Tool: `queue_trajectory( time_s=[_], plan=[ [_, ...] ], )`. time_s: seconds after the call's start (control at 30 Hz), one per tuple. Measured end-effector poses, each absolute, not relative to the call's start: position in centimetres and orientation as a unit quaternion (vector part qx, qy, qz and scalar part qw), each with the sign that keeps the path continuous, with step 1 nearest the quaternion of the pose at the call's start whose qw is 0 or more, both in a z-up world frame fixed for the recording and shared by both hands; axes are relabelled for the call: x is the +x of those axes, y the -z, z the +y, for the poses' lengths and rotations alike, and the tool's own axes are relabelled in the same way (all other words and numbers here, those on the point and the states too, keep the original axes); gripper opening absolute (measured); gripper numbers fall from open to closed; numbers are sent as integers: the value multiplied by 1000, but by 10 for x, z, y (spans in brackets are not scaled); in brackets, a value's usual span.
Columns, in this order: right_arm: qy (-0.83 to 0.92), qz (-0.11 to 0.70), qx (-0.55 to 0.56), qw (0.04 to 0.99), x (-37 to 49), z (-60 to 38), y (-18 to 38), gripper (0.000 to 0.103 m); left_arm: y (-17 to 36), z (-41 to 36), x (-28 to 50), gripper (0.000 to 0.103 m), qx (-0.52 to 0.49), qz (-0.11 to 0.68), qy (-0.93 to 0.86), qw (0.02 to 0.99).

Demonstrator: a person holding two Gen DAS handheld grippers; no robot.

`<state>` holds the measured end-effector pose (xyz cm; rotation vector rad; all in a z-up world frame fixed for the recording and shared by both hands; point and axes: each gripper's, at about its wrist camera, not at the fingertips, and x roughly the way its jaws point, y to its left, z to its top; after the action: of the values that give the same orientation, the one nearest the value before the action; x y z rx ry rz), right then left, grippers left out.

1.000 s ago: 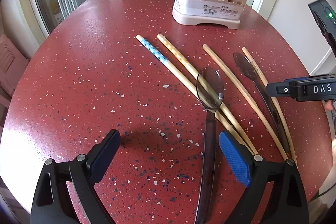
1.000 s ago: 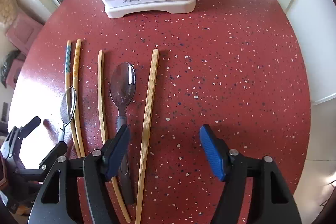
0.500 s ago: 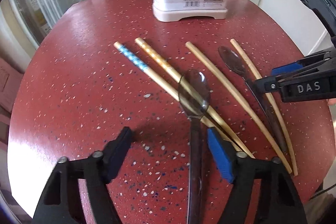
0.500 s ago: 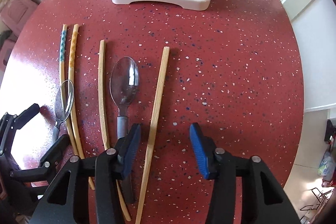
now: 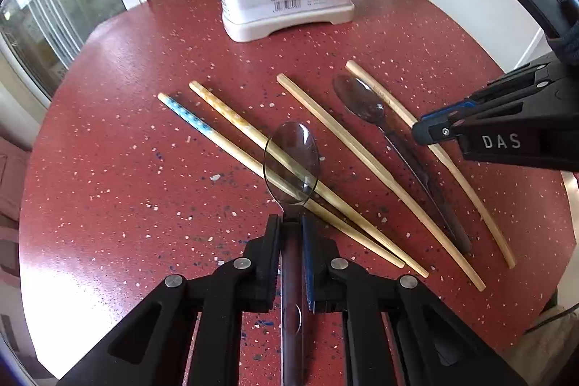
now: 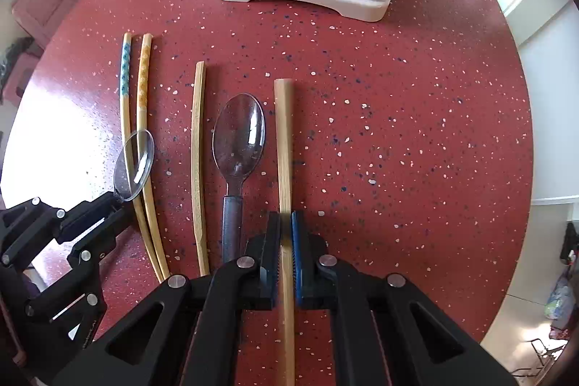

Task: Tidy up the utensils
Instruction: 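Grasp a dark spoon with the left tool while the right tool grasps a wooden chopstick, then lift the dark spoon and wooden chopstick and carry both over the holder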

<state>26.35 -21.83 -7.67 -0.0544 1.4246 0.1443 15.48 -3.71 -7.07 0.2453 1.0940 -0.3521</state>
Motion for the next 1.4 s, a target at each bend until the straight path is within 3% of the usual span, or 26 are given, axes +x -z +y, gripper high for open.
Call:
queue_trajectory(
  time_s=[0.27,0.8,1.4],
  plan=[
    [-110,618,39,777,242,-256,69,6,46,-11,139,41,37,455,152,877],
    [-162,507,90,842,223,-308,-6,6,-9,12,145,41,-53,384,123,914],
    [-155,354,129,913,263,-347,-99,6,-87,11,240,41,-138,288,115,941]
  ],
)
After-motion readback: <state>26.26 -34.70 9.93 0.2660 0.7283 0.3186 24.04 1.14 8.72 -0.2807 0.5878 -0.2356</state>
